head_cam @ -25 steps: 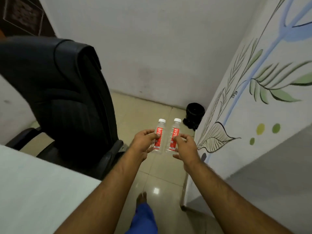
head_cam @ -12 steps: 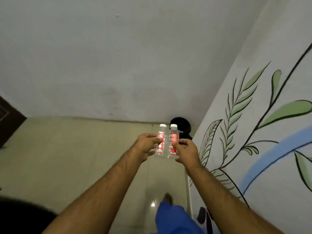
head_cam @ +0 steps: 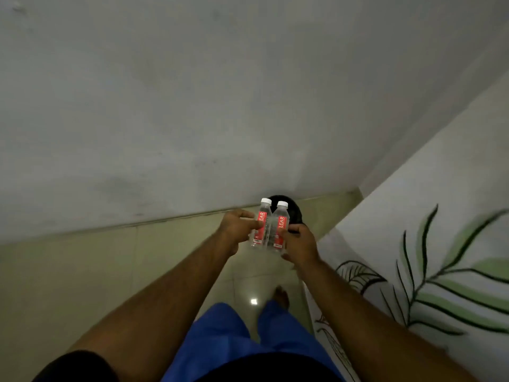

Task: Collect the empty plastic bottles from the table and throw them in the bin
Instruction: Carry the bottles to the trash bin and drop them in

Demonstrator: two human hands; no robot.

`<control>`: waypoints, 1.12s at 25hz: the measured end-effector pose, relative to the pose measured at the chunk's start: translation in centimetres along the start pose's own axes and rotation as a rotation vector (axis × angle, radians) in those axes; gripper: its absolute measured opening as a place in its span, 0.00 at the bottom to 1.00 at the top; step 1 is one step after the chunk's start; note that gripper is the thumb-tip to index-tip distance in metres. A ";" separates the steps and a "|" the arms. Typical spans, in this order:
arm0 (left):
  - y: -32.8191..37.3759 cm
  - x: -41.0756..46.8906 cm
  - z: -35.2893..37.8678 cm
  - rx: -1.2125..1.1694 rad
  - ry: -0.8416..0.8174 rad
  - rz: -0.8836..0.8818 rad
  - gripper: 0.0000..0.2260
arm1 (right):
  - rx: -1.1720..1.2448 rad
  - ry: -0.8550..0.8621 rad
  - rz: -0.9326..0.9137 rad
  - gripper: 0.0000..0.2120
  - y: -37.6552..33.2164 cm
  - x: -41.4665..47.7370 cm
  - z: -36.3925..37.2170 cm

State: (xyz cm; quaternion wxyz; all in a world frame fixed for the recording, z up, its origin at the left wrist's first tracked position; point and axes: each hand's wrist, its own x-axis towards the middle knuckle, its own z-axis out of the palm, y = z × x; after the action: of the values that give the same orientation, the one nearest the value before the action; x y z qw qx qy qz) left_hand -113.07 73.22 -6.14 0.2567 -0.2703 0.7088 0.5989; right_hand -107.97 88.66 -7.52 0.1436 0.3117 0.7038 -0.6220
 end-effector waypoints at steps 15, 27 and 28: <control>6.4 35.5 8.2 0.778 -0.388 -0.048 0.09 | 0.426 0.364 0.486 0.13 3.0 28.9 8.8; -12.2 58.4 18.6 1.117 -0.555 -0.029 0.15 | 0.505 0.371 0.532 0.07 24.0 49.1 12.2; -12.6 58.5 19.3 1.137 -0.553 0.003 0.16 | 0.524 0.377 0.527 0.11 24.8 49.9 12.0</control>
State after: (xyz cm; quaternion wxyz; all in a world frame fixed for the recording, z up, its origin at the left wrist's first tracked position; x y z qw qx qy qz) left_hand -145.81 86.16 -58.21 0.5330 0.0741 0.8242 0.1765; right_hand -133.00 90.80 -58.72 0.0826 0.6156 0.4318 -0.6540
